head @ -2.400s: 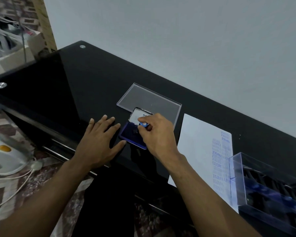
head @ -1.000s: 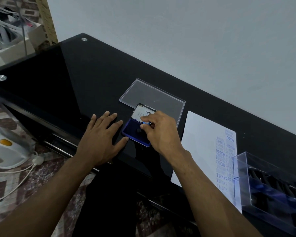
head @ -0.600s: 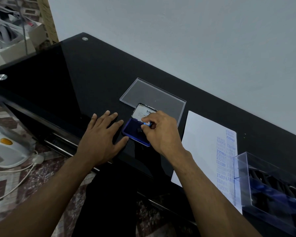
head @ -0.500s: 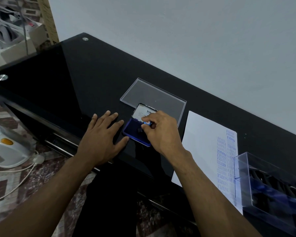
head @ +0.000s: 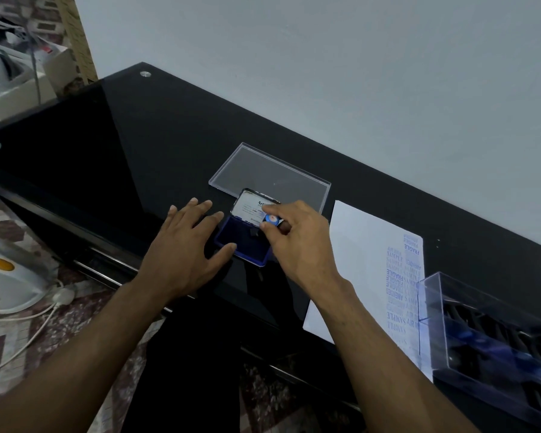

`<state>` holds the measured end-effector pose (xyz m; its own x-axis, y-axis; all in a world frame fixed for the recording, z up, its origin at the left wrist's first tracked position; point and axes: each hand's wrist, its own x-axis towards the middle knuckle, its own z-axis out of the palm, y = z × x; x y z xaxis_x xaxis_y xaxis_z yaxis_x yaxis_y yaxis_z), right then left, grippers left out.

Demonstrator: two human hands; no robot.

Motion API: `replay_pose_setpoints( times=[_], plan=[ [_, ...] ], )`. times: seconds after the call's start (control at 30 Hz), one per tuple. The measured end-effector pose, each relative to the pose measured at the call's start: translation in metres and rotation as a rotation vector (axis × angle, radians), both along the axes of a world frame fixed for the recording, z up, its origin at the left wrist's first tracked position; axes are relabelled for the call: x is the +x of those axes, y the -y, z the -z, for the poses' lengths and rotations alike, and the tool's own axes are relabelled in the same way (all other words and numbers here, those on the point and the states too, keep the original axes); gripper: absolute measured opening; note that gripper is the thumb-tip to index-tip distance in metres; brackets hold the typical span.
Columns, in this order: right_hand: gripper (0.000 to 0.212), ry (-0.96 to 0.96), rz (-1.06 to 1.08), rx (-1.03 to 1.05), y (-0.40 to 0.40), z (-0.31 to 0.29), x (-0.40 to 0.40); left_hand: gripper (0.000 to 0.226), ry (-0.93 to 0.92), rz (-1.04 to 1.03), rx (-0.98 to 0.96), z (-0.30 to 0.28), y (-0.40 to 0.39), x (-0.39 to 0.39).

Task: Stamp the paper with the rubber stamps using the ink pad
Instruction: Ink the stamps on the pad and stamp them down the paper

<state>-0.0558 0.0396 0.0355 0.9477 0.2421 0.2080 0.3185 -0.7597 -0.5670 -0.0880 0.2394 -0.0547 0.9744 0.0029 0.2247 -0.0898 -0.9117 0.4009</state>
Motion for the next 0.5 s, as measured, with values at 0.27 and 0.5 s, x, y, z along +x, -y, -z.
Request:
replay_pose_setpoints(
  times=[0.27, 0.5],
  plan=[
    [0.025, 0.060, 0.139, 0.096, 0.060, -0.009, -0.001, 0.074, 0.049, 0.116, -0.021, -0.022, 0.063, 0.021],
    [0.021, 0.055, 0.278, 0.140, 0.127, -0.010, 0.005, 0.064, 0.056, 0.220, -0.033, -0.034, 0.128, 0.039]
  ],
)
